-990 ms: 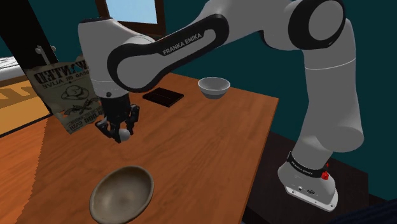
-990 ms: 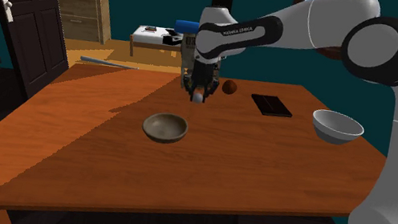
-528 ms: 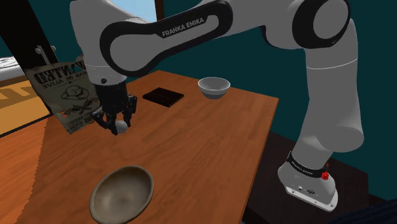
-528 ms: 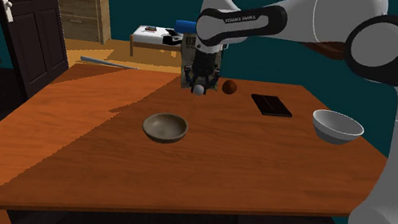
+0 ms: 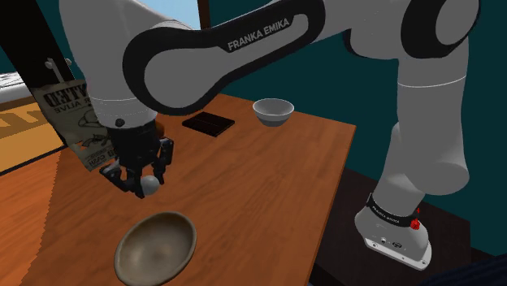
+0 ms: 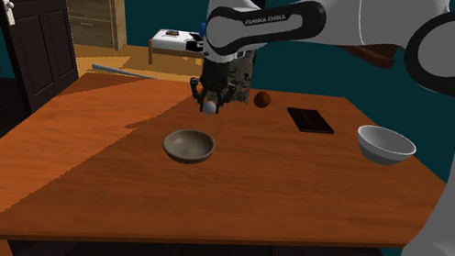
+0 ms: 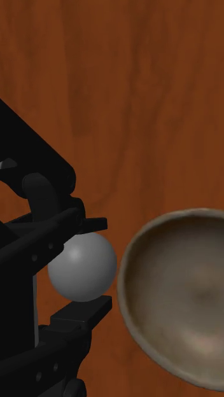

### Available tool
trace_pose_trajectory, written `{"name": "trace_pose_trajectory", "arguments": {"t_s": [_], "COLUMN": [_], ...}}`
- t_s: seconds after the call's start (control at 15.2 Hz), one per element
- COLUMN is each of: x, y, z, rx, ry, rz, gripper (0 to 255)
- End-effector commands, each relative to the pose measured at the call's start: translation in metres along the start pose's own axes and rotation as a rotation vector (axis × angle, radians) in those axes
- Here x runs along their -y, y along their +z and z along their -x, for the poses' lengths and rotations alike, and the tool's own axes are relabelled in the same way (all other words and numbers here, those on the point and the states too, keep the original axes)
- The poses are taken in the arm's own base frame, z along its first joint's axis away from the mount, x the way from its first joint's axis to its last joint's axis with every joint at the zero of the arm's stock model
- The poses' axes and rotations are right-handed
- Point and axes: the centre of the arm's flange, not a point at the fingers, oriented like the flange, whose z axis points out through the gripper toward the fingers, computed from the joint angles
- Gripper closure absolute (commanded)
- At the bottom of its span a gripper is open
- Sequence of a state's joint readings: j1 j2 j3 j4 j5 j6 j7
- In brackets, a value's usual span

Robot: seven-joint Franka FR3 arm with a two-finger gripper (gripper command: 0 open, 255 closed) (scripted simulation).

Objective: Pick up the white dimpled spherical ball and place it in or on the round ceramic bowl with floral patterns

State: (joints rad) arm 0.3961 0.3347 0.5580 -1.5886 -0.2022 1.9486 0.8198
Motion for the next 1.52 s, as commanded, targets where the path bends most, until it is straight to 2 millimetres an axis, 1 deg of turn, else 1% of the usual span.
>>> {"name": "trace_pose_trajectory", "arguments": {"t_s": [0.0,0.26,1.19,1.45], "x": [0.018,0.054,0.051,0.051], "y": [-0.002,-0.005,0.069,0.071], "z": [0.020,0.059,0.064,0.064], "rx": [0.000,0.000,0.000,0.000], "ry": [0.001,0.001,0.001,0.001], "rz": [0.000,0.000,0.000,0.000], "gripper": [255,255,255,255]}}
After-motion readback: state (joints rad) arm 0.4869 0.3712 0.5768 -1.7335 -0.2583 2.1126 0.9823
